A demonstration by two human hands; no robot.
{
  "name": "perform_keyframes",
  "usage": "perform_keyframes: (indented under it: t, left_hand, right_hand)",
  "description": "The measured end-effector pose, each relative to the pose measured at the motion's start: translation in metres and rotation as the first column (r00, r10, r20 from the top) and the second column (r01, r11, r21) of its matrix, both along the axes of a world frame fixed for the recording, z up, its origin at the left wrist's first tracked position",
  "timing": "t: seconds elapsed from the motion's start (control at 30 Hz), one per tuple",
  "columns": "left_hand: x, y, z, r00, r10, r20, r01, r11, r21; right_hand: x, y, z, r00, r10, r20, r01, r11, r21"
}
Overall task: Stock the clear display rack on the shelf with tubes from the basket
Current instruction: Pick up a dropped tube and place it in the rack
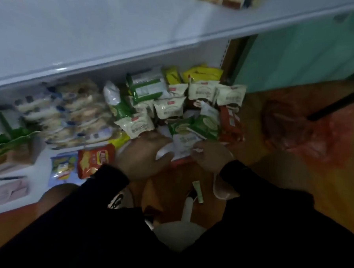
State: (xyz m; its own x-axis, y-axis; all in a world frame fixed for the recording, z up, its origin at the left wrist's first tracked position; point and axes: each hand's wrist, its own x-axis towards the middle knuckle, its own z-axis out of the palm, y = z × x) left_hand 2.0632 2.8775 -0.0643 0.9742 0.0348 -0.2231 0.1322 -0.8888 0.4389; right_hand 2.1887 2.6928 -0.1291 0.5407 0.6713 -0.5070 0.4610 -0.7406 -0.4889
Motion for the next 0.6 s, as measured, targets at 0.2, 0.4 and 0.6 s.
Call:
perform_keyframes:
  t: [0.2,0.4,0.6]
  left_hand:
    - [0.045,-0.023,-0.108,0.907,-0.057,-0.417,0.049,0.998,-0.03]
    - [0.069,-0.054,-0.189,0.853,-0.181,-0.49,0.137,0.983,-0.123]
    - [0.078,-0.094,-0.258,0.743,-0.314,-0.591,0.291,0.947,-0.137]
  right_hand:
    - [0.001,-0.015,-0.084,0.95,-0.308,-0.049,0.294,0.937,-0.19]
    - [-0.021,-0.037,-0.176,0.856,-0.478,-0.199,0.382,0.842,-0.381]
    - [-0.056,-0.065,-0.247,0.694,-0.64,-0.33,0.455,0.744,-0.489]
